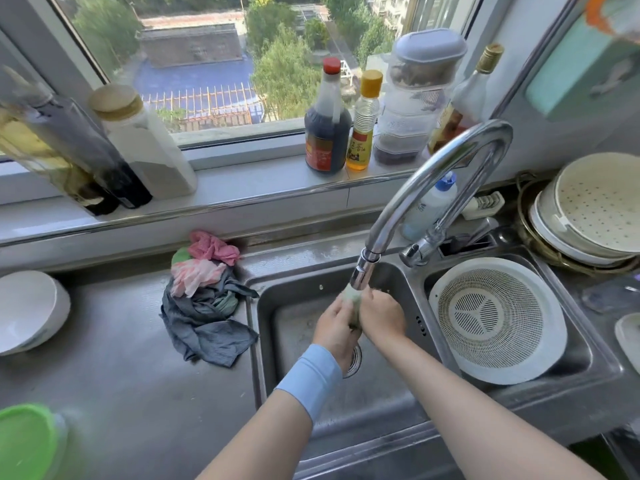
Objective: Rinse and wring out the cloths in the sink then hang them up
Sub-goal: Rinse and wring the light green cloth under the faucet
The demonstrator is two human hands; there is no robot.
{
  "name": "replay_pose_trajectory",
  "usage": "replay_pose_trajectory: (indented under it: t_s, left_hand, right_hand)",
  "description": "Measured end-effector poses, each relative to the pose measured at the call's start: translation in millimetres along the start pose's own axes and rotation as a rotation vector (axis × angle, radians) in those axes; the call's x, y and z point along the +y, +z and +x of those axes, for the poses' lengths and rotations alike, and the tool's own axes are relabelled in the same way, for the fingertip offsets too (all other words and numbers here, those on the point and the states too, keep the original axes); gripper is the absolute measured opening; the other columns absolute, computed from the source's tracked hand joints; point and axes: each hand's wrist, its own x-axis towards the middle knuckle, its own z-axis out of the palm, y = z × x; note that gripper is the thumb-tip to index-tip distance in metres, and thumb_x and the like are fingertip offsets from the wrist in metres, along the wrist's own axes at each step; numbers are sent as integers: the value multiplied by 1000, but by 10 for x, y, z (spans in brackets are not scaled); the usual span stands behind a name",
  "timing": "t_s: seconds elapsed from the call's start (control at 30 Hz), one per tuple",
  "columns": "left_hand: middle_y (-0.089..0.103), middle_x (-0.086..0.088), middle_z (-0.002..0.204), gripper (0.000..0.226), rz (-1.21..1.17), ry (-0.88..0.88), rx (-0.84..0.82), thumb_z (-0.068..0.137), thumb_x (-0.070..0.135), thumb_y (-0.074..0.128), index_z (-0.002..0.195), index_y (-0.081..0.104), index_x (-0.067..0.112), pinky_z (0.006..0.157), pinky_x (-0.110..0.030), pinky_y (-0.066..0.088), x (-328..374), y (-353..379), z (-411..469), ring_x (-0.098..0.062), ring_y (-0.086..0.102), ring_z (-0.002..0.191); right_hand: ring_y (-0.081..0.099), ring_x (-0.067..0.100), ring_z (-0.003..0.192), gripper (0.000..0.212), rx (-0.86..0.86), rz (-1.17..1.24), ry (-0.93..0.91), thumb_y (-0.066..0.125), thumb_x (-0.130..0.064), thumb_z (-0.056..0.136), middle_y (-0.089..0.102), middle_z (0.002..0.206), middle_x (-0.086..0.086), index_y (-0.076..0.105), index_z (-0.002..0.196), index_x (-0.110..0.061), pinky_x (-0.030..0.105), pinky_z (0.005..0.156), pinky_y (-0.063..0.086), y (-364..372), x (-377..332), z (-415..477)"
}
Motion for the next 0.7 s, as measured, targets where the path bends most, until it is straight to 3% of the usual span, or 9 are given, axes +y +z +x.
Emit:
replay_pose_trajectory:
  t_s: [0.07,0.13,0.23,0.3,0.33,0.4,0.5,0.57,0.7]
  left_hand:
    - [73,-1,89,15,-2,-24,38,99,19,54,101,68,14,68,-25,54,52,-41,33,-11,68,77]
    - [70,-5,85,13,-1,-62,21,93,21,62,95,68,10,70,-28,54,94,-51,36,-17,66,74]
    - [71,-14,114,34,-41,-84,1,98,25,53,115,69,1,100,-37,51,101,-38,4,-25,68,106]
    - [59,-18,135,50,-60,-122,-14,105,34,34,135,55,0,116,-41,34,136,-45,-48,-27,53,129]
    - [51,-18,143,56,-50,-136,-16,106,38,25,141,47,1,119,-42,28,161,-44,-62,-29,45,136]
    - [44,-19,149,59,37,-118,32,107,40,22,146,39,0,119,-43,27,170,-38,-87,-33,38,141]
    - [53,-16,142,53,38,-97,-8,108,36,23,143,45,3,116,-39,34,165,-35,-134,-26,48,134]
    - [62,-10,132,47,74,-95,-47,107,33,28,138,52,6,104,-32,45,159,-97,-136,-19,58,120]
    - [65,-6,130,40,186,-98,-55,105,33,34,137,53,16,106,-35,40,188,-301,-171,-17,58,120]
  right_hand:
    - [63,33,98,49,-12,-34,-117,35,-54,94,69,101,11,69,92,-19,36,80,49,110,-4,-149]
    - [60,33,102,42,27,60,-139,51,-56,91,59,102,8,62,98,-17,37,87,50,168,-22,-228]
    - [59,25,108,41,-27,440,-10,65,-43,88,57,115,3,47,116,-19,39,96,48,132,-98,-165]
    - [62,16,102,33,-135,497,-18,62,-38,91,67,113,-2,57,119,-23,35,93,48,116,-101,-140]
    - [63,13,94,21,-186,529,-16,60,-36,92,70,104,-5,65,107,-22,33,87,48,117,-103,-147]
    - [56,11,72,24,-221,450,-36,56,-34,92,65,75,-9,62,76,-17,26,70,44,141,-104,-157]
    - [53,15,66,30,-57,206,-63,53,-37,88,60,64,-5,56,69,-14,24,54,37,171,-160,-112]
    - [61,17,65,33,21,327,60,64,-42,83,63,55,-8,63,65,-14,23,53,44,182,-178,-39]
    - [67,22,72,47,44,285,155,63,-64,79,66,63,-6,62,58,-21,32,72,53,208,-230,82]
